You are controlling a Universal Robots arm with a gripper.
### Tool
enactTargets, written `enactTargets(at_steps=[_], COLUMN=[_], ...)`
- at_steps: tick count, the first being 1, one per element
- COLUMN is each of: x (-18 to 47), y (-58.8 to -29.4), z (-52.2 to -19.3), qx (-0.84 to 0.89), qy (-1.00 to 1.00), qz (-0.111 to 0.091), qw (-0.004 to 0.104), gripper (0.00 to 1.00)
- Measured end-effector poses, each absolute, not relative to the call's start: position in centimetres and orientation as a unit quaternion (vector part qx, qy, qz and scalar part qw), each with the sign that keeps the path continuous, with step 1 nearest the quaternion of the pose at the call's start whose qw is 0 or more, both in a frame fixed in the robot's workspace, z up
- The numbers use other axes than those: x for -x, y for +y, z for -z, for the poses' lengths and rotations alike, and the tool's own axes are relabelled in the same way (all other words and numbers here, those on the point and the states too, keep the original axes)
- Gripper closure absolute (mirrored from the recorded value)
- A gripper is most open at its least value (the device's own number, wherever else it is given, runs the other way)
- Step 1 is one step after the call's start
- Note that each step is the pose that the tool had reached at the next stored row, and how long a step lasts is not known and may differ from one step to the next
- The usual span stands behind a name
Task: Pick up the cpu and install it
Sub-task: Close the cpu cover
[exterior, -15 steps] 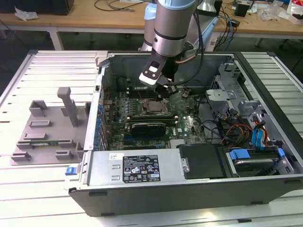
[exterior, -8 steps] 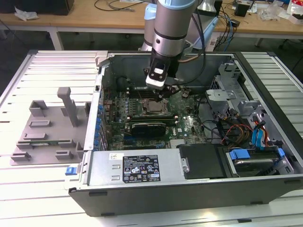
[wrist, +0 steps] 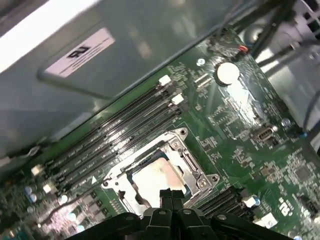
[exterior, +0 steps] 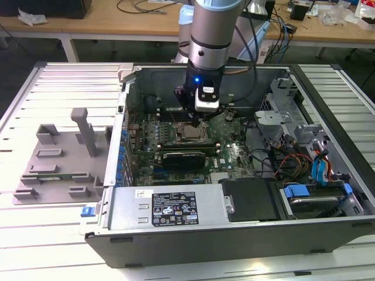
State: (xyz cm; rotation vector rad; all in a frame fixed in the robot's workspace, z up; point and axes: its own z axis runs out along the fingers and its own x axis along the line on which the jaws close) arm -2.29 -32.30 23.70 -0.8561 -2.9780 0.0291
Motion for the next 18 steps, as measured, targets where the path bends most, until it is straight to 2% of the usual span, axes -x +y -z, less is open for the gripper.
enactTargets(at_steps=[12, 16, 18], x=[2.29, 2.29, 2.35], y=[-32.31, -32.3, -32.3], z=[-23.39, -23.27, -23.24], qx=[0.084, 0.06, 0.054], qy=[-0.996, -0.998, -0.998], qz=[-0.013, -0.012, -0.012], qw=[0.016, 0.002, -0.012], gripper=[0.89, 0.89, 0.89])
